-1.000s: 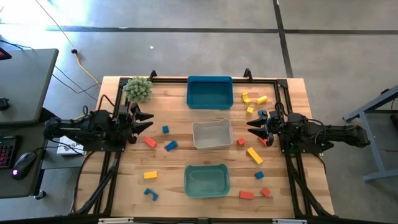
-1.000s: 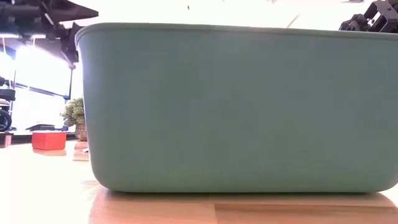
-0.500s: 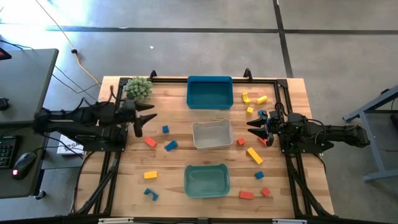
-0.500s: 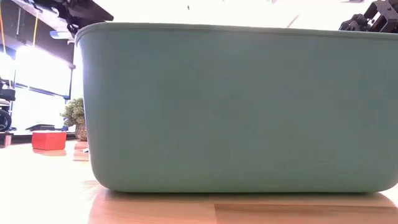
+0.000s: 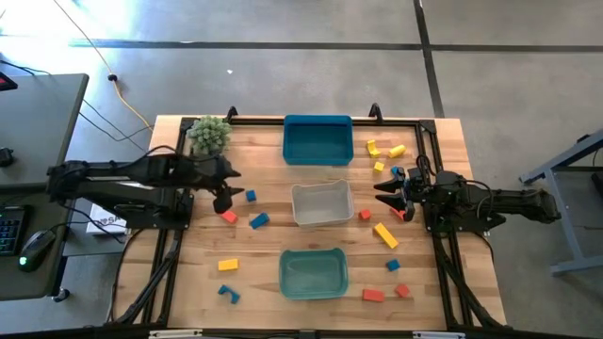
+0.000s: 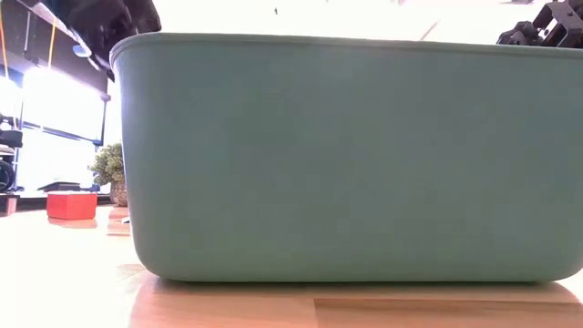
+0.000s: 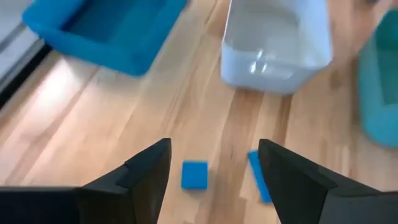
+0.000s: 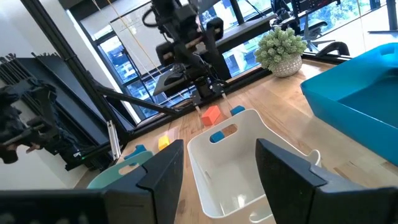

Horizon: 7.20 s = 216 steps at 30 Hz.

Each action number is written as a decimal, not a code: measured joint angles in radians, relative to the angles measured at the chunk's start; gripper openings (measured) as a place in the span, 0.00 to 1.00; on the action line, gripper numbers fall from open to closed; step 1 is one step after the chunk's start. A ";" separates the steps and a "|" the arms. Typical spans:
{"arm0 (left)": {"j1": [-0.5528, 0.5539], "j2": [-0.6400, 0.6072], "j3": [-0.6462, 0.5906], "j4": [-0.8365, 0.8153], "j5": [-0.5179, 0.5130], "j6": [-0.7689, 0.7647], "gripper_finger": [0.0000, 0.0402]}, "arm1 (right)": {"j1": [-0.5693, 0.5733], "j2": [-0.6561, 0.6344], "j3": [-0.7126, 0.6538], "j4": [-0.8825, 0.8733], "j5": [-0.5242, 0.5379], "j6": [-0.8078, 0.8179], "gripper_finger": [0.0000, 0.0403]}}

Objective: Sort & place blocks by color
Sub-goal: Put the blue block into the blue bin, then put the yellow block into the white bin

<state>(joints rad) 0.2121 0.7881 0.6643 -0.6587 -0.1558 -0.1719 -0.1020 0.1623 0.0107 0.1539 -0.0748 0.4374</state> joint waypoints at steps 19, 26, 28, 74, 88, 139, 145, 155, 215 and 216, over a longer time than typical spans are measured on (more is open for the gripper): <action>0.005 0.361 0.000 0.011 0.028 0.097 0.58 | 0.000 0.000 0.000 0.000 0.000 0.000 0.47; 0.006 0.482 0.000 0.062 0.032 0.071 0.57 | 0.000 0.000 0.000 0.000 0.000 0.000 0.47; 0.011 0.514 0.000 0.077 0.034 0.066 0.57 | 0.000 0.000 0.000 0.000 0.000 0.000 0.47; 0.063 0.719 0.051 0.226 0.104 -0.062 0.26 | 0.000 0.000 0.000 -0.005 0.000 0.000 0.47; 0.156 0.702 0.337 0.387 0.092 0.124 0.26 | 0.000 0.000 0.000 -0.016 0.000 0.000 0.47; 0.488 1.054 0.426 0.700 0.242 0.201 0.36 | 0.000 0.000 0.000 -0.023 0.000 0.000 0.47; 0.488 1.054 0.426 0.701 0.249 0.199 0.41 | 0.000 0.000 0.000 -0.023 0.000 0.000 0.47; 0.485 1.033 0.426 0.706 0.248 0.073 0.50 | 0.000 0.000 0.000 -0.023 0.000 0.000 0.47; 0.080 0.479 0.457 0.213 -0.102 -0.315 0.49 | -0.003 0.002 0.142 0.196 0.314 -0.022 0.47; 0.084 0.479 0.457 0.213 -0.102 -0.315 0.49 | -0.003 0.002 0.179 0.148 0.330 -0.050 0.47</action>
<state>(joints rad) 0.2963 1.2671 1.1213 -0.4460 -0.2581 -0.4873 -0.1047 0.1648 0.1895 0.3019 0.2555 0.3874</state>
